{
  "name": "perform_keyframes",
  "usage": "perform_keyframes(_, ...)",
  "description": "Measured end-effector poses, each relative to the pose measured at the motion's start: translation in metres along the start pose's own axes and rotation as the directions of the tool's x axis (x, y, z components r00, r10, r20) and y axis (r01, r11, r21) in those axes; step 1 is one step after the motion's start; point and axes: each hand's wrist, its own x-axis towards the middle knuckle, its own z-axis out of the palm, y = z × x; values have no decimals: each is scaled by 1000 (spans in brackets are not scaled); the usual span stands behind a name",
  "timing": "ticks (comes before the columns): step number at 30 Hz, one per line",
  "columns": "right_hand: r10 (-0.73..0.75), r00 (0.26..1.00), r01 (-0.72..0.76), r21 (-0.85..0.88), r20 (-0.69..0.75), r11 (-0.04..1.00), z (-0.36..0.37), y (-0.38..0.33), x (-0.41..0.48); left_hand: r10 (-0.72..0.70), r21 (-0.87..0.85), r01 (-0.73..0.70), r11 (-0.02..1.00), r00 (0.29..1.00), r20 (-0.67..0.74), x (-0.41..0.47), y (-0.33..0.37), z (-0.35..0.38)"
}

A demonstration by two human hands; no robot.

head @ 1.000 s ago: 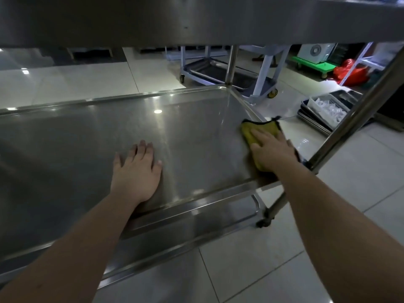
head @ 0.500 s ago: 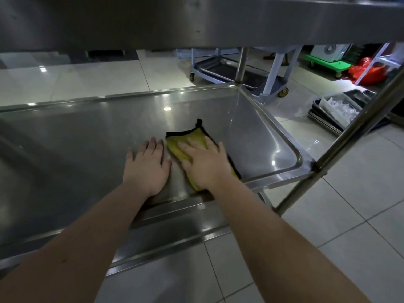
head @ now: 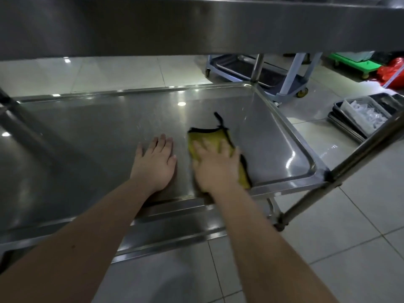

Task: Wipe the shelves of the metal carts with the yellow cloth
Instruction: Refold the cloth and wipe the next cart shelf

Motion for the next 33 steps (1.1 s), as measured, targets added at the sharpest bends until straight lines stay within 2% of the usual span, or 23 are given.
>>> perform_keyframes(2,-75,997,75,1,24,997,7,-46,-3,-10,-207,-4,978,998,-70,-1,-2,-4)
perform_keyframes(4,-57,998,57,27,13,998,9,-57,-1,-78,-491,-1,871,987,-140,-4,-6,-13)
perform_keyframes(5,-41,999,41,40,-1,998,9,-55,-1,-95,-550,-5,835,984,-153,-7,-11,-17)
perform_keyframes(7,-26,1000,27,54,-18,998,10,-50,-1,-65,-489,-22,872,985,-159,-11,-28,-26)
perform_keyframes(9,-26,1000,27,58,-7,998,9,-50,-3,-40,-355,-10,935,990,-134,-16,-54,-35)
perform_keyframes(12,-22,1000,21,53,4,998,9,-53,-4,-95,-149,84,985,993,-70,-34,-102,-45)
perform_keyframes(16,-21,1000,22,42,-16,999,10,-51,-3,-250,-4,250,968,968,-1,-72,-167,-53)
perform_keyframes(22,-21,999,22,20,-47,1000,11,-50,-2,-277,199,268,943,961,21,-108,-238,-55)
perform_keyframes(25,6,1000,-6,-1,-8,1000,7,-51,0,-244,151,236,960,969,37,-112,-249,-51)
perform_keyframes(29,141,989,-144,52,51,988,3,-88,3,-201,48,200,979,980,14,-111,-252,-48)
perform_keyframes(31,110,993,-111,45,42,993,7,-138,5,-181,36,180,983,983,19,-111,-256,-48)
perform_keyframes(33,-11,999,10,42,38,999,14,-207,3,-162,51,161,986,986,30,-111,-260,-47)
